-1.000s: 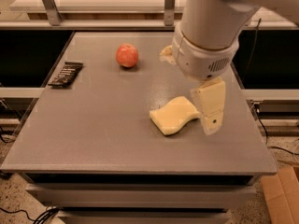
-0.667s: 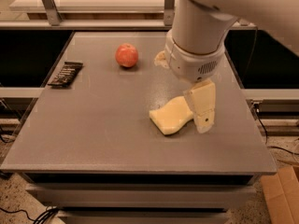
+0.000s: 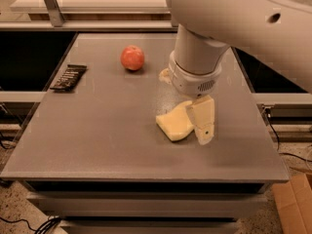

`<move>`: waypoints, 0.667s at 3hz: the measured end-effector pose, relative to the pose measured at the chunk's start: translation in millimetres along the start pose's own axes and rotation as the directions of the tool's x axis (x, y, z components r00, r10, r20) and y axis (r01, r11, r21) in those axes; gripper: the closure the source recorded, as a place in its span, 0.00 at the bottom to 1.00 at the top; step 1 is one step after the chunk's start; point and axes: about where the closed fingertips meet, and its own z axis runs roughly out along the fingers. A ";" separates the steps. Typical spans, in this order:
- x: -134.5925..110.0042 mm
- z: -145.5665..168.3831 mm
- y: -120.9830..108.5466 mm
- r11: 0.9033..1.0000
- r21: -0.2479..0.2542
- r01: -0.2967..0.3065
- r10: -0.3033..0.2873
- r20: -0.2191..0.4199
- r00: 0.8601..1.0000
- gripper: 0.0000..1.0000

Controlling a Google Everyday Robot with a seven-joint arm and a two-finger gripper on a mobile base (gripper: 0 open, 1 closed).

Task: Move sponge near apple

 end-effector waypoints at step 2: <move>2.6 39.7 -2.2 1.000 -0.021 -0.007 0.008 0.047 0.999 0.00</move>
Offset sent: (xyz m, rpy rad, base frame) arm 0.0151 0.0002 -0.0606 0.0589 0.0666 -0.0020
